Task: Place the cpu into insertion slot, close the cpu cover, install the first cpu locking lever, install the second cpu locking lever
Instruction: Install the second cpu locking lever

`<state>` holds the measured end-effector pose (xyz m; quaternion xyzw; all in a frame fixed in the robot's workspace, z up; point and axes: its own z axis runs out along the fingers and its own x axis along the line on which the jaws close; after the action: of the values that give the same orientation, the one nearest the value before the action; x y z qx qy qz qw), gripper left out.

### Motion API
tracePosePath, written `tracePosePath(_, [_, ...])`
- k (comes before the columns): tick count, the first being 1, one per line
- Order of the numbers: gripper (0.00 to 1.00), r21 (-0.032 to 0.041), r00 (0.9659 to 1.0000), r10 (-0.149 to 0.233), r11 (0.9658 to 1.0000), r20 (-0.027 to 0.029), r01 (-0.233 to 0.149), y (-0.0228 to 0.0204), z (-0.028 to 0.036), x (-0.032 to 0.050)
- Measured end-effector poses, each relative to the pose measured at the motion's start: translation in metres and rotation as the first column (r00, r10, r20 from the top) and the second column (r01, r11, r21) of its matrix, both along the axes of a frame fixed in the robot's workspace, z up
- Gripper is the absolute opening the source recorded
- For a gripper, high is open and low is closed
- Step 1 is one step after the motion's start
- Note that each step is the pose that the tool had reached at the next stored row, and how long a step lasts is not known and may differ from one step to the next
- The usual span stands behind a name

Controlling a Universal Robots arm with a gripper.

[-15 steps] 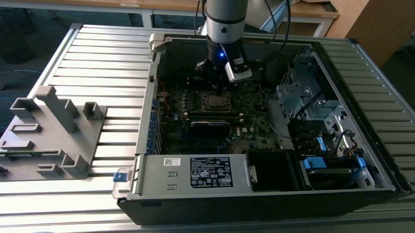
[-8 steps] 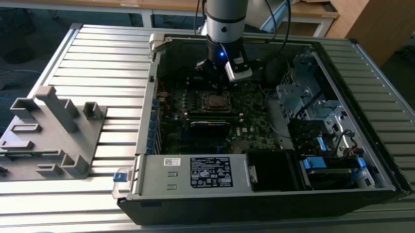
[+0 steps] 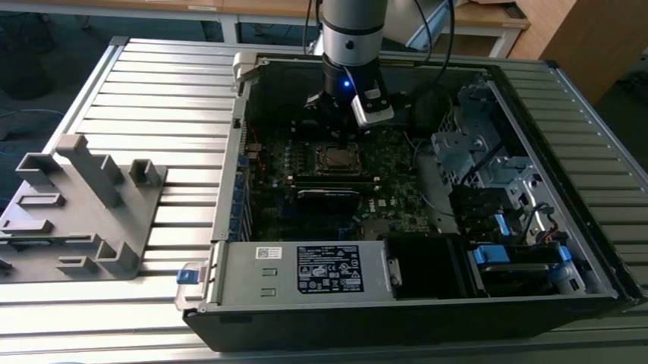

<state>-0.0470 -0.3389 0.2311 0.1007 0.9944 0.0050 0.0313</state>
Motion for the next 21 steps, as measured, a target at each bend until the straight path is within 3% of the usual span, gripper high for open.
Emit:
tracePosePath(8, [0.11,-0.0001,1.0,0.0,1.0,0.0,0.0,-0.003,0.0,0.0])
tracePosePath(21, [0.11,-0.0001,1.0,0.0,1.0,-0.0001,0.0,-0.0043,0.0,0.0])
